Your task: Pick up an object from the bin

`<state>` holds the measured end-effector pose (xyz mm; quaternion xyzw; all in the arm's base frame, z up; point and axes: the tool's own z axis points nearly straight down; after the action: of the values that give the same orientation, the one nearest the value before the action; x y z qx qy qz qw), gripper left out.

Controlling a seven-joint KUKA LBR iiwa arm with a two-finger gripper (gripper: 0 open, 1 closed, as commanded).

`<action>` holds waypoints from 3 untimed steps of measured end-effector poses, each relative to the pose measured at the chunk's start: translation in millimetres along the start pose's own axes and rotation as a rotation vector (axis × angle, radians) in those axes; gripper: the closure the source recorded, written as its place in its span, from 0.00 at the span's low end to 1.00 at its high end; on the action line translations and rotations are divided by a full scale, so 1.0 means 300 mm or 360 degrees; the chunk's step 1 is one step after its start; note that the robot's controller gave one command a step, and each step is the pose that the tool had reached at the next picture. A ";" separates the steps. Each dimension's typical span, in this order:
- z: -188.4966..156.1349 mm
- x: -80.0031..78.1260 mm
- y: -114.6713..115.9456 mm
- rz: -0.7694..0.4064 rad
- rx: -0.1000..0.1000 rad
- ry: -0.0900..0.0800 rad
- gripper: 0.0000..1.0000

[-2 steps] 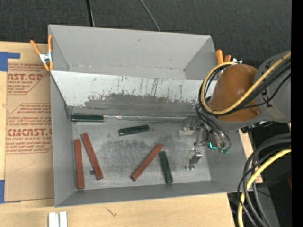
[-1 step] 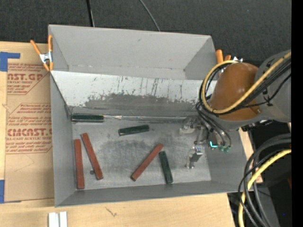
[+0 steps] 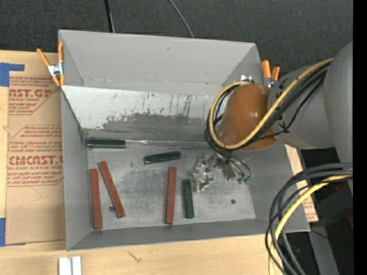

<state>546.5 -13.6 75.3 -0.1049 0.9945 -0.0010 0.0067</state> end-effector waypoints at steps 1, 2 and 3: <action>0.010 0.012 0.003 -0.0002 -0.0003 0.0015 0.00; 0.010 0.012 0.003 -0.0002 -0.0003 0.0015 0.00; -0.001 0.093 0.206 -0.0551 -0.0006 -0.0003 1.00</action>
Offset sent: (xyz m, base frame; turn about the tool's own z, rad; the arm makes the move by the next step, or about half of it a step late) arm 0.0000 0.0000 0.0000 0.0000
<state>506.2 41.1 75.2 -0.2745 0.9616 -0.0003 0.0071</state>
